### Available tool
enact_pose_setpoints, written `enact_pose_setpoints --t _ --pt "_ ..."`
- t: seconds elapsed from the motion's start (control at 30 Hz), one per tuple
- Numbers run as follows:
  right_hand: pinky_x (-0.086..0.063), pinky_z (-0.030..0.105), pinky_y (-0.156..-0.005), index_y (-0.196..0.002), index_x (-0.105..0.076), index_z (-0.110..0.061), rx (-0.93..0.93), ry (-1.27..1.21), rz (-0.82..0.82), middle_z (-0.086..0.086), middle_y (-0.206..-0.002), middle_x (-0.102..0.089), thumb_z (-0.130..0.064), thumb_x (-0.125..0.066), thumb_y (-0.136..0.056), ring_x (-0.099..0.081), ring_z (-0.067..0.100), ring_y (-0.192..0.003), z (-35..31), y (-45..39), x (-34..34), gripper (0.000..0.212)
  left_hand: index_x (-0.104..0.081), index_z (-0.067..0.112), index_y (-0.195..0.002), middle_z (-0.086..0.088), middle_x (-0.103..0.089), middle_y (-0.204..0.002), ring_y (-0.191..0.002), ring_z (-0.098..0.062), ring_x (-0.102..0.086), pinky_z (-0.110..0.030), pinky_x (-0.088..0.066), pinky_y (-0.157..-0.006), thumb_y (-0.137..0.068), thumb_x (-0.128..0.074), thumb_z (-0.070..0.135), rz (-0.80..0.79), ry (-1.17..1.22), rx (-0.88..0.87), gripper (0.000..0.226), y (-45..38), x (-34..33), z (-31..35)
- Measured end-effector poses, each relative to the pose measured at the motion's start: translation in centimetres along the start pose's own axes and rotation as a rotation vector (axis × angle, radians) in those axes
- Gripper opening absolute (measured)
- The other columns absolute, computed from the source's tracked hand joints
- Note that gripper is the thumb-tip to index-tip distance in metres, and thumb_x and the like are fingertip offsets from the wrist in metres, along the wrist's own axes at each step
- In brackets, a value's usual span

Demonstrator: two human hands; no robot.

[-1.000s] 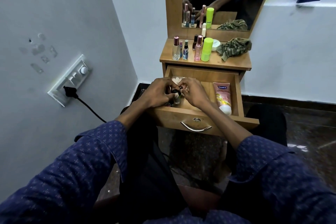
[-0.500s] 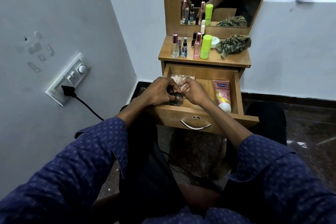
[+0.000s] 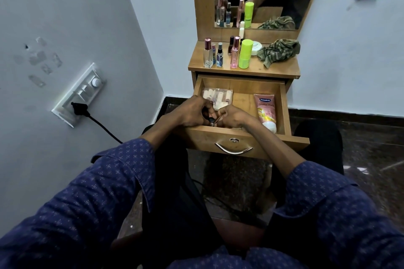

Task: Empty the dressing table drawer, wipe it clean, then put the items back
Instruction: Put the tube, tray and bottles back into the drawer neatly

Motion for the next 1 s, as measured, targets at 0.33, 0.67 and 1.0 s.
enact_pose_setpoints --t 0.33,0.67,1.0 --pt "-0.04 0.029 -0.064 -0.095 -0.069 -0.01 0.044 -0.05 -0.054 0.01 -0.084 -0.065 -0.004 -0.08 -0.085 -0.053 0.019 -0.073 -0.11 0.28 -0.11 0.016 -0.081 0.02 -0.094 0.013 -0.076 -0.094 -0.083 0.008 -0.064 0.0 -0.043 -0.07 -0.077 -0.088 0.008 -0.046 -0.043 -0.003 0.021 -0.45 -0.13 0.04" --pt "-0.043 0.028 -0.065 -0.079 -0.065 -0.023 0.072 -0.038 -0.055 0.003 -0.077 -0.063 -0.004 -0.081 -0.084 -0.054 0.016 -0.072 0.03 -0.05 -0.18 0.025 -0.08 0.016 -0.095 0.009 -0.078 -0.094 -0.086 0.005 -0.067 0.001 -0.045 -0.073 -0.078 -0.084 0.0 -0.073 -0.024 0.005 0.024 -0.73 -0.21 0.04" --pt "-0.048 0.03 -0.07 -0.094 -0.07 -0.009 0.032 -0.053 -0.053 0.016 -0.091 -0.074 0.006 -0.076 -0.084 -0.063 0.021 -0.083 0.29 0.02 0.04 0.02 -0.079 0.018 -0.096 0.013 -0.076 -0.088 -0.079 0.005 -0.068 -0.004 -0.047 -0.07 -0.077 -0.087 0.005 -0.075 -0.03 -0.008 0.024 -0.68 0.05 0.05"
Point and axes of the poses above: each hand's wrist, its own y-axis away from the middle knuckle, its own x-axis out of the back of the hand, z = x × y, the point moved 1 cm from there along -y, towards the middle knuckle
